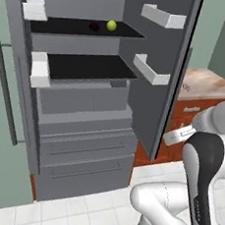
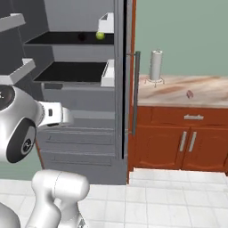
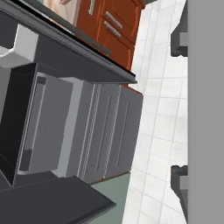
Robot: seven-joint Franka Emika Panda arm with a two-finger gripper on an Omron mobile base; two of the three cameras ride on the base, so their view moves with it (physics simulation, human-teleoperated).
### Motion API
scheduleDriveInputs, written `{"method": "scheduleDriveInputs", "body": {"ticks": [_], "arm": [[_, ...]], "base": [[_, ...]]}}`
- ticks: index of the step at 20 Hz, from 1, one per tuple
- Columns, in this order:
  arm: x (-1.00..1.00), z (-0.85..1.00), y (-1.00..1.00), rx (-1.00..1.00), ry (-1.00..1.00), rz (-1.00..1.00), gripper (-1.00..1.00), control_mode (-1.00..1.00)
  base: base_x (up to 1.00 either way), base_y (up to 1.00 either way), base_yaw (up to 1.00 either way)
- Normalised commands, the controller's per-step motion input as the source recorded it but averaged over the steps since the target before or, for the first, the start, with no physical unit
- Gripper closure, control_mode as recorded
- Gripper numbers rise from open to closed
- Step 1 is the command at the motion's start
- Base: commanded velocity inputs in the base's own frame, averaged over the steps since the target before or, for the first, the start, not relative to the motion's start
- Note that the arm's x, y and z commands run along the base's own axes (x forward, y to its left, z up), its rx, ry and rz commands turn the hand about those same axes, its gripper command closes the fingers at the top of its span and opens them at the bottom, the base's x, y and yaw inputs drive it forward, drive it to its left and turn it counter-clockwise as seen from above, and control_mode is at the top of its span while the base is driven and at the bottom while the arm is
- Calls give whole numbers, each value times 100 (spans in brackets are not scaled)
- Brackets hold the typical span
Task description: Open the fridge, remove the pear, eggplant, and steak, and place them on any counter.
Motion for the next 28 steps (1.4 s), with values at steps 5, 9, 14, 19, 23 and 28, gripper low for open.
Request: {"method": "scheduleDriveInputs", "body": {"ticks": [5, 9, 14, 19, 23, 28], "arm": [[0, 0, 0, 0, 0, 0, -100, 100], [0, 0, 0, 0, 0, 0, -100, 100], [0, 0, 0, 0, 0, 0, -100, 100], [0, 0, 0, 0, 0, 0, -100, 100], [0, 0, 0, 0, 0, 0, -100, 100], [0, 0, 0, 0, 0, 0, -100, 100]], "base": [[39, 43, 21], [4, 0, 9], [56, 3, 1], [100, 14, 2], [100, 8, 10], [94, 1, 17]]}}
